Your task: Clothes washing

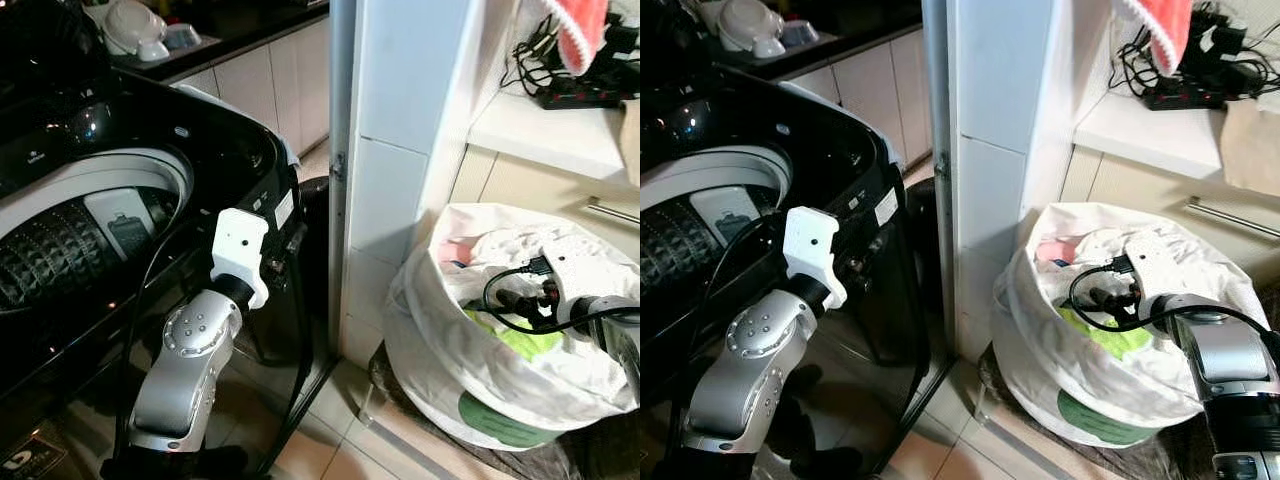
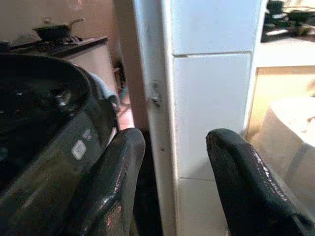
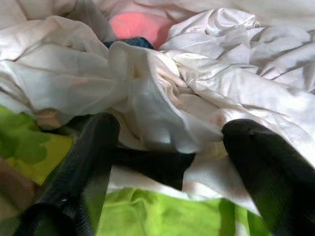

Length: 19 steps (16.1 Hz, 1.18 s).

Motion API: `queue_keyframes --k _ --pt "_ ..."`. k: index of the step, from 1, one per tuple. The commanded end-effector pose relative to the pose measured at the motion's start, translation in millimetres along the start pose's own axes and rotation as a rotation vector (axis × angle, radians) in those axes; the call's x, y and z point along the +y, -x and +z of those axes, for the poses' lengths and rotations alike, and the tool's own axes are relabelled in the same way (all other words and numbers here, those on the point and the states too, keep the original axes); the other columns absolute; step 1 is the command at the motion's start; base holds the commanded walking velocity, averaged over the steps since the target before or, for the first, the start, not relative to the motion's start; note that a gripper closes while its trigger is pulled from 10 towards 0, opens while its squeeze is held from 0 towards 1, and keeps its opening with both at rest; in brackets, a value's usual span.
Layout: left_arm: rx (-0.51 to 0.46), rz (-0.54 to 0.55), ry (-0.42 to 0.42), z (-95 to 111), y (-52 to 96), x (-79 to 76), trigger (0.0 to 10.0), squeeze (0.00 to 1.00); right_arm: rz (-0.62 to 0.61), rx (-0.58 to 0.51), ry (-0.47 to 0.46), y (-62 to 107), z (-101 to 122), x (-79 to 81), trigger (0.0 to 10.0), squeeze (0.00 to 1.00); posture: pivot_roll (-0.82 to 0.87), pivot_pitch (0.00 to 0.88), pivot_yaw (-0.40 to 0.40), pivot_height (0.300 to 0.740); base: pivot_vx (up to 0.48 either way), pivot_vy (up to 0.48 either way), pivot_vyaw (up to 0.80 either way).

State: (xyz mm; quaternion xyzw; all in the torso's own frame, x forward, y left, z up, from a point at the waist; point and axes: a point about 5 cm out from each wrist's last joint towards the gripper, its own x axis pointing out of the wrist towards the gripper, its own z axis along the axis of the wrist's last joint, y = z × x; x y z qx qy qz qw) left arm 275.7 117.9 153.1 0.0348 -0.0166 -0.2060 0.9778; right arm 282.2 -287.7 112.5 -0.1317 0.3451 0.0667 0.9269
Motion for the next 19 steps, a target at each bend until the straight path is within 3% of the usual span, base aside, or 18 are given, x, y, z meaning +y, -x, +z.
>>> queue_keyframes --k 1,2,3,6,7,8,9,19 --pt "-0.001 -0.048 -0.005 2 2.5 -3.9 10.0 0.0 -0.024 -0.004 -0.02 0.5 3 -5.5 10.0 1.0 -0.07 0.001 0.055 0.74 0.0 0.0 0.0" --pt "-0.018 -0.108 -0.012 5 4.1 -8.9 10.0 0.0 -0.036 0.031 -0.032 -1.7 -3 -6.2 10.0 0.69 -0.07 0.0 0.054 0.74 0.0 0.0 0.0" --pt "-0.032 -0.149 -0.012 7 5.6 -12.1 10.0 0.0 -0.035 0.061 -0.039 -3.2 -9 -5.9 10.0 0.0 -0.07 0.0 0.054 0.74 0.0 0.0 0.0" --pt "-0.033 -0.28 0.003 8 12.0 -20.9 10.0 0.0 -0.023 0.122 -0.022 -3.9 -23 -4.8 10.0 0.0 -0.07 0.0 0.054 0.74 0.0 0.0 0.0" --pt "-0.03 -0.328 0.001 8 14.9 -23.8 10.0 0.0 -0.018 0.133 -0.02 -3.3 -25 -5.0 7.7 0.0 -0.07 0.0 0.055 0.74 0.0 0.0 0.0" --pt "-0.024 -0.358 -0.006 8 16.8 -25.2 10.0 0.0 -0.022 0.139 -0.014 -2.8 -26 -6.2 0.0 0.0 -0.07 0.0 0.057 0.74 0.0 0.0 0.0" --pt "-0.001 -0.429 -0.03 6 20.9 -28.8 10.0 0.0 -0.026 0.147 -0.01 -2.4 -28 -8.4 0.0 0.0 -0.07 0.0 0.06 0.74 0.0 0.0 0.0" --pt "0.005 -0.415 -0.04 5 20.5 -26.3 10.0 0.0 0.018 0.133 0.016 -3.4 -29 -4.2 0.0 0.0 -0.07 0.0 0.062 0.74 0.0 0.0 0.0"
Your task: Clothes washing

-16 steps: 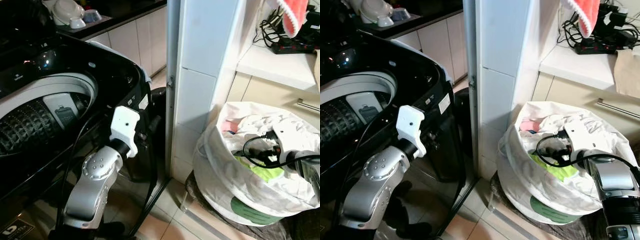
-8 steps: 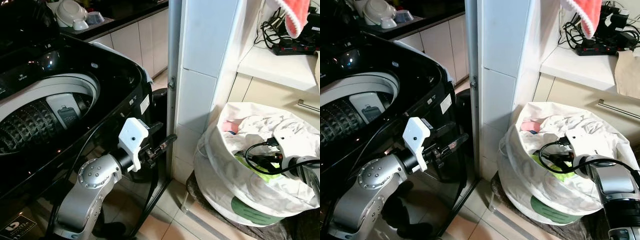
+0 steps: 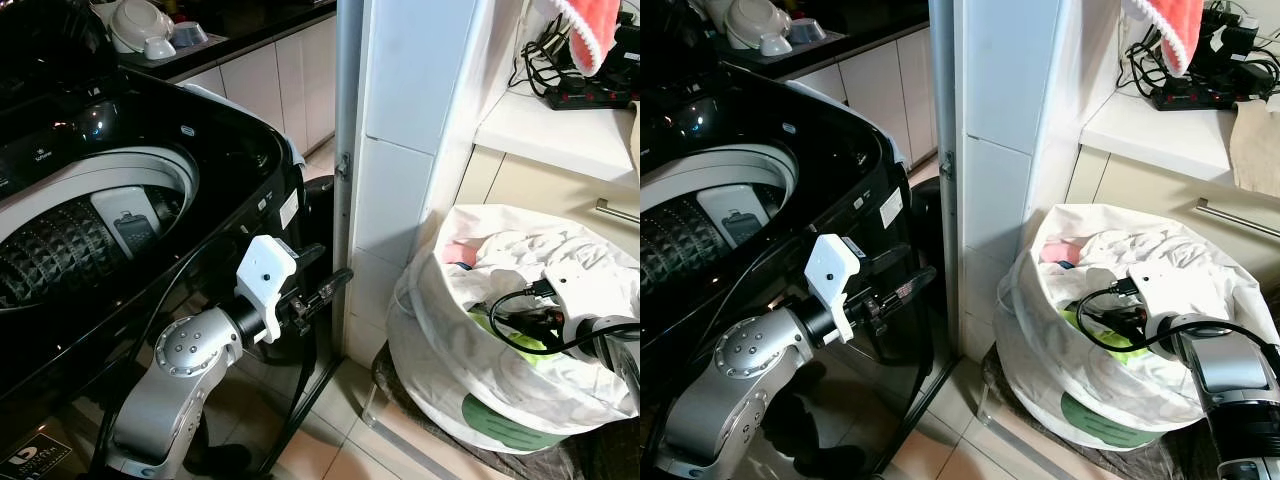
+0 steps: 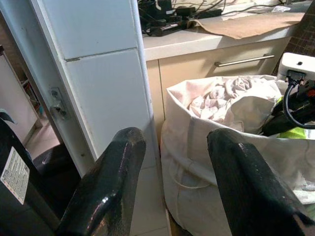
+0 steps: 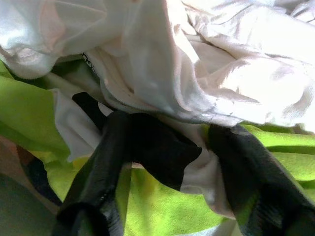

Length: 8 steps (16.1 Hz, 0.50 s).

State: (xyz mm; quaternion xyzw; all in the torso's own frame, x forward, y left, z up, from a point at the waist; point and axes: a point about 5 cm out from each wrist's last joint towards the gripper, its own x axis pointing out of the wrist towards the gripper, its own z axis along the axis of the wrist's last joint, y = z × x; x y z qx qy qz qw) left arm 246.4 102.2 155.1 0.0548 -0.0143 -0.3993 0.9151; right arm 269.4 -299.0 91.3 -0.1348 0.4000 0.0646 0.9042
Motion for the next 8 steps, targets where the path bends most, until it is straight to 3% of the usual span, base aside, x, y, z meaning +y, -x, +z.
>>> queue_keyframes --k 1,8 --pt "0.008 -0.009 -0.001 0.2 -0.2 -0.5 10.0 0.0 0.006 0.014 0.015 0.1 -2.5 -0.2 0.0 0.0 -0.07 0.0 0.062 0.74 0.0 0.0 0.0" --pt "0.011 -0.013 0.008 -0.6 0.0 -1.0 10.0 0.0 0.048 -0.02 -0.003 2.0 -1.7 -1.2 0.0 0.0 -0.07 0.0 0.064 0.74 0.0 0.0 0.0"
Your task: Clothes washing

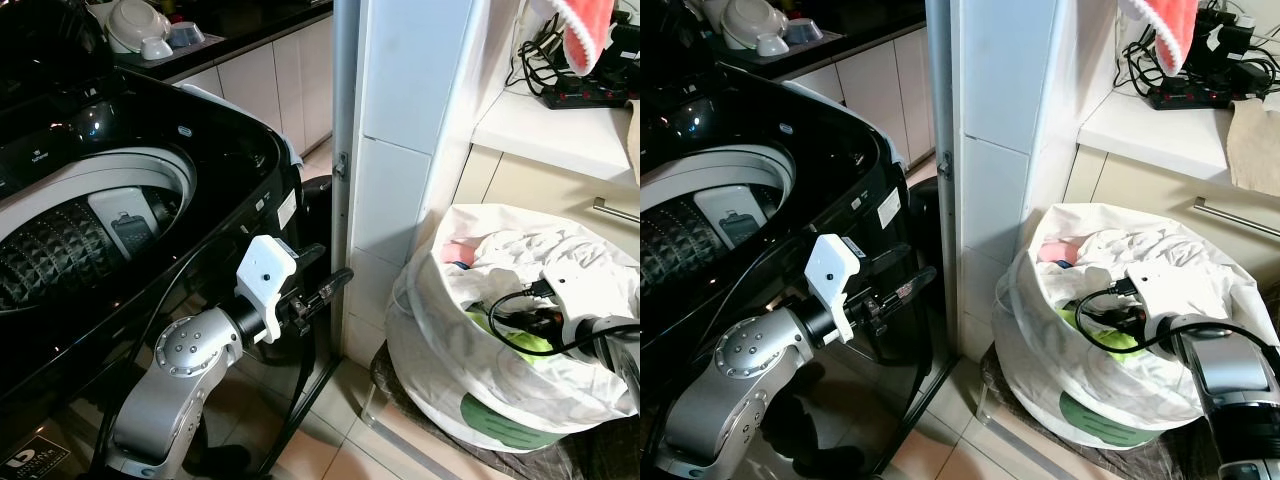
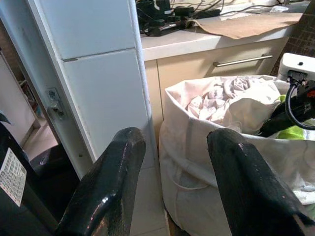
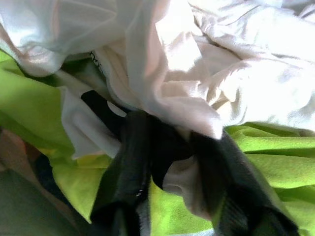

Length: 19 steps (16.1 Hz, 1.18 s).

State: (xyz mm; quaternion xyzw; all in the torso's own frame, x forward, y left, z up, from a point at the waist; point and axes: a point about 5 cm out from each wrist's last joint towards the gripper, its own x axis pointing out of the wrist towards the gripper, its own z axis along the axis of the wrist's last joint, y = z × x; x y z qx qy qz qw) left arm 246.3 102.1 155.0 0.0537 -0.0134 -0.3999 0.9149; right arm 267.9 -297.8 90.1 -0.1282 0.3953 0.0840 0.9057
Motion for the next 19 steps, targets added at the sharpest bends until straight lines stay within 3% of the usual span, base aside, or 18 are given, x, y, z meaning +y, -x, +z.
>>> queue_keyframes --k 1,5,7,8,10,13,14,15,16,19 --pt "0.011 -0.013 0.006 0 0.1 -1.0 10.0 0.0 0.018 -0.016 -0.023 3.5 1 -3.5 0.0 0.0 -0.07 0.0 0.065 0.74 0.0 0.0 0.0" --pt "0.0 0.005 0.003 2 0.0 2.1 10.0 0.0 0.047 -0.129 -0.135 17.7 17 -12.5 0.0 0.0 -0.07 0.0 0.067 0.74 0.0 0.0 0.0" --pt "-0.01 0.017 0.002 4 0.4 4.4 10.0 0.0 0.087 -0.25 -0.189 35.5 37 -19.0 0.0 0.0 -0.07 0.0 0.068 0.74 0.0 0.0 0.0" --pt "-0.019 0.021 0.002 5 0.5 5.4 10.0 0.0 0.137 -0.357 -0.226 49.8 54 -21.4 0.0 0.0 -0.08 0.0 0.07 0.74 0.0 0.0 0.0" --pt "-0.06 0.025 -0.002 14 -2.6 7.8 10.0 0.0 0.259 -0.637 -0.245 96.2 100 -29.3 0.0 0.0 -0.08 0.0 0.075 0.74 0.0 0.0 0.0" --pt "-0.109 0.029 -0.033 27 -8.2 11.0 10.0 0.0 0.336 -0.805 -0.25 125.9 128 -32.1 0.0 0.0 -0.09 0.0 0.075 0.74 0.0 0.0 0.0" --pt "-0.21 0.063 -0.037 50 -15.9 16.7 10.0 0.0 0.407 -0.926 -0.261 145.6 152 -29.1 0.0 0.0 -0.09 0.0 0.074 0.74 0.0 0.0 0.0" --pt "-0.27 0.074 -0.02 63 -20.3 19.4 10.0 0.0 0.45 -0.98 -0.265 154.1 164 -25.2 0.0 0.0 -0.09 0.0 0.07 0.74 0.0 0.0 0.0" --pt "-0.368 0.041 0.006 86 -30.3 19.4 10.0 1.0 0.56 -1.059 -0.26 165.6 187 -10.6 0.0 0.0 -0.09 0.0 0.063 0.74 0.0 0.0 0.0" --pt "-0.485 -0.055 0.011 114 -47.0 10.9 10.0 1.0 0.772 -1.09 -0.257 170.1 212 23.5 0.0 0.0 -0.09 0.0 0.048 0.74 0.0 0.0 0.0"
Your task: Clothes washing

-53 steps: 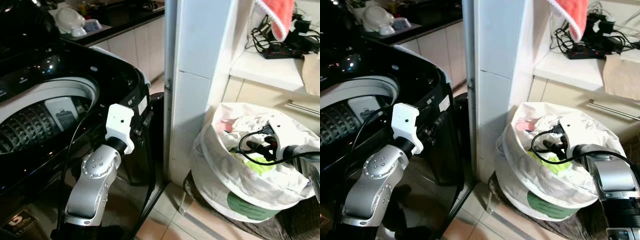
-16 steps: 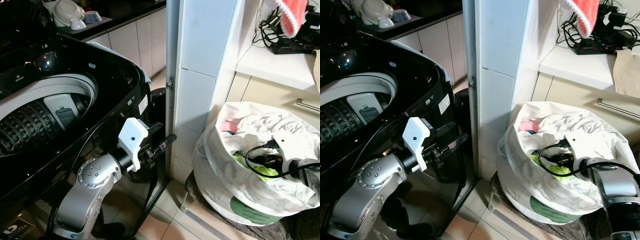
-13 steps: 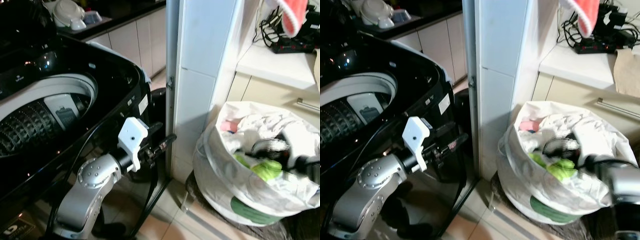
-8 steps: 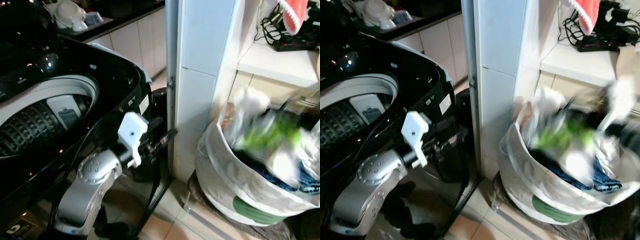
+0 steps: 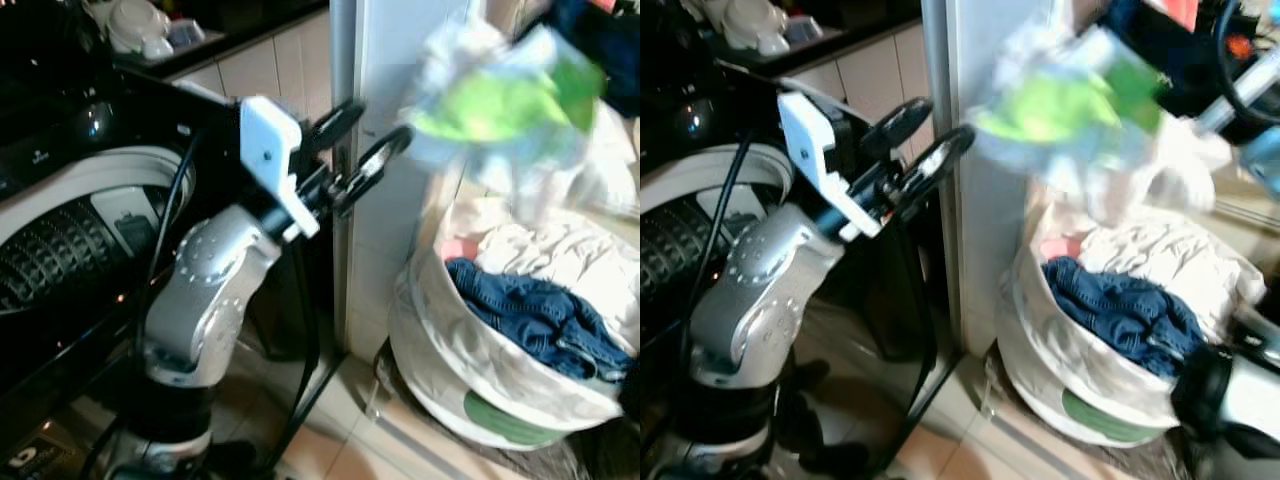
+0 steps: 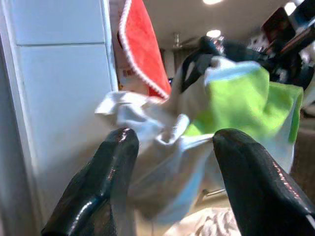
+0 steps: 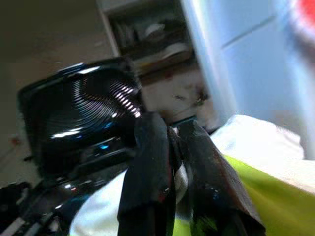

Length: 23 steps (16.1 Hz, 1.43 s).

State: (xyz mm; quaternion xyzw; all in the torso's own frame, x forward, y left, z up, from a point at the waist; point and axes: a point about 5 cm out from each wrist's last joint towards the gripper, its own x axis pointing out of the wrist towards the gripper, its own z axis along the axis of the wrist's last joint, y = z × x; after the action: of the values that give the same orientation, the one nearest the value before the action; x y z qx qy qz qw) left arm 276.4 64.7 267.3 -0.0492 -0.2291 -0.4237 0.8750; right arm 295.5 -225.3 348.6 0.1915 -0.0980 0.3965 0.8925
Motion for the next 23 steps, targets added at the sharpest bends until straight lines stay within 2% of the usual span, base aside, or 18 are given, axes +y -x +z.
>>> queue_keyframes --k 1,5,7,8,9,10,12,14,15,16,17,21,23 --pt "-0.017 -0.011 0.003 2 -4.6 0.9 10.0 1.0 0.034 0.021 -0.019 -7.4 -5 6.3 0.0 0.0 -0.09 0.0 0.048 0.74 0.0 0.0 0.0" --pt "-0.05 -0.057 0.016 3 -19.9 -6.9 10.0 1.0 0.143 0.041 -0.161 -33.2 -30 27.1 0.0 0.0 -0.08 0.0 0.042 0.74 0.0 0.0 0.0" --pt "-0.044 -0.069 0.035 -1 -21.5 -10.1 10.0 1.0 0.172 0.042 -0.195 -36.8 -35 33.6 0.0 0.0 -0.08 0.0 0.042 0.74 0.0 0.0 0.0" --pt "-0.01 -0.101 0.056 -9 -21.7 -16.8 10.0 1.0 0.198 0.037 -0.225 -39.3 -39 39.9 0.0 0.0 -0.08 0.0 0.042 0.74 0.0 0.0 0.0" --pt "0.036 -0.105 0.031 -16 -20.6 -18.3 10.0 0.55 0.209 0.02 -0.242 -39.8 -38 41.9 0.0 0.0 -0.08 0.0 0.046 0.74 0.0 0.0 0.0" --pt "0.068 -0.073 0.0 -21 -19.7 -15.2 10.0 0.05 0.22 0.007 -0.251 -39.7 -37 44.1 0.0 0.0 -0.08 0.0 0.049 0.74 0.0 0.0 0.0" --pt "0.092 0.011 -0.066 -25 -19.1 -4.1 10.0 0.0 0.247 -0.015 -0.279 -39.2 -33 48.6 0.0 0.0 -0.08 0.0 0.049 0.74 0.0 0.0 0.0" --pt "0.075 0.05 -0.065 -22 -19.5 1.7 10.0 0.0 0.256 -0.012 -0.282 -37.8 -34 51.7 0.0 0.0 -0.08 0.0 0.051 0.74 0.0 0.0 0.0" --pt "0.05 0.063 -0.055 -18 -19.9 4.3 8.2 0.0 0.248 -0.005 -0.287 -36.9 -36 51.8 0.0 0.0 -0.08 0.0 0.052 0.74 0.0 0.0 0.0" --pt "0.035 0.063 -0.046 -16 -19.8 4.9 2.5 0.0 0.24 0.002 -0.29 -36.3 -38 50.9 0.0 0.0 -0.08 0.0 0.052 0.74 0.0 0.0 0.0" --pt "0.018 0.055 -0.02 -15 -19.2 4.1 0.0 0.0 0.237 0.007 -0.292 -36.3 -39 50.6 0.0 0.0 -0.08 0.0 0.052 0.74 0.0 0.0 0.0" --pt "-0.01 0.105 0.023 -11 -19.7 5.8 0.0 0.0 0.223 0.032 -0.297 -35.7 -45 52.8 0.0 0.0 -0.08 0.0 0.053 0.74 0.0 0.0 0.0" --pt "0.024 0.081 -0.039 -15 -17.7 5.0 0.0 0.0 0.22 0.036 -0.3 -35.6 -47 53.3 0.0 0.0 -0.08 0.0 0.054 0.74 0.0 0.0 0.0"
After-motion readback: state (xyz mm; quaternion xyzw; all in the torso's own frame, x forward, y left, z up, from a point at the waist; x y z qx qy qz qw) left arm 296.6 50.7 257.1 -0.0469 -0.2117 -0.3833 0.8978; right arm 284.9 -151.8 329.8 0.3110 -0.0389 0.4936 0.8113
